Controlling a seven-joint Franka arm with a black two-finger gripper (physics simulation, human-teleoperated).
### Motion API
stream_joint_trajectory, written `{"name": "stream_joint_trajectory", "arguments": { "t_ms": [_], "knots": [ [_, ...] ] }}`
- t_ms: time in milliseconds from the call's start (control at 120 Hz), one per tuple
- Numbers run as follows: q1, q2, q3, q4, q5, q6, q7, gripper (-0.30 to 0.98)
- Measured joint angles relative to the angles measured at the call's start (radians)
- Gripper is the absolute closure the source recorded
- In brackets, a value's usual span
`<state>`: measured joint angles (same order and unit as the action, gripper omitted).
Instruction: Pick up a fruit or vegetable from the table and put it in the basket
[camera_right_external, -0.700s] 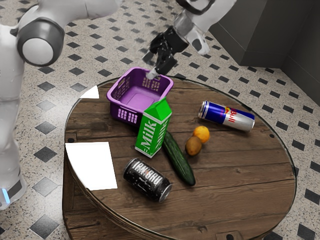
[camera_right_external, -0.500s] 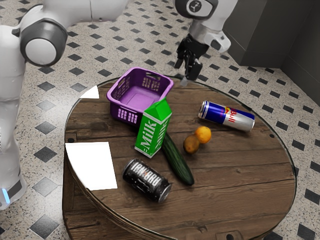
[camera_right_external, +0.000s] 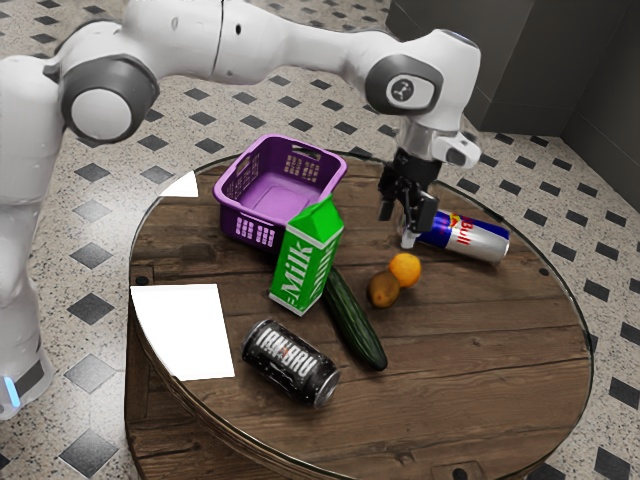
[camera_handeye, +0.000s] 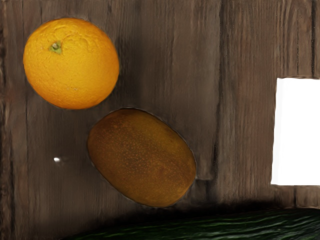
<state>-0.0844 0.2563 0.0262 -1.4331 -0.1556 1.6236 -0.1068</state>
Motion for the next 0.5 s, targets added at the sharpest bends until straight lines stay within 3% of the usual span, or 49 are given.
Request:
{"name": "stream_joint_trajectory", "arguments": {
  "t_ms": [133, 367, 500],
  "knots": [
    [0.001, -0.016, 0.003, -0.090, -0.026, 0.035, -0.047, 0.00],
    [0.001, -0.009, 0.037, -0.104, -0.091, 0.084, -0.163, 0.00],
    [-0.030, -0.007, 0.052, 0.045, 0.067, 0.048, -0.256, 0.00]
  ]
}}
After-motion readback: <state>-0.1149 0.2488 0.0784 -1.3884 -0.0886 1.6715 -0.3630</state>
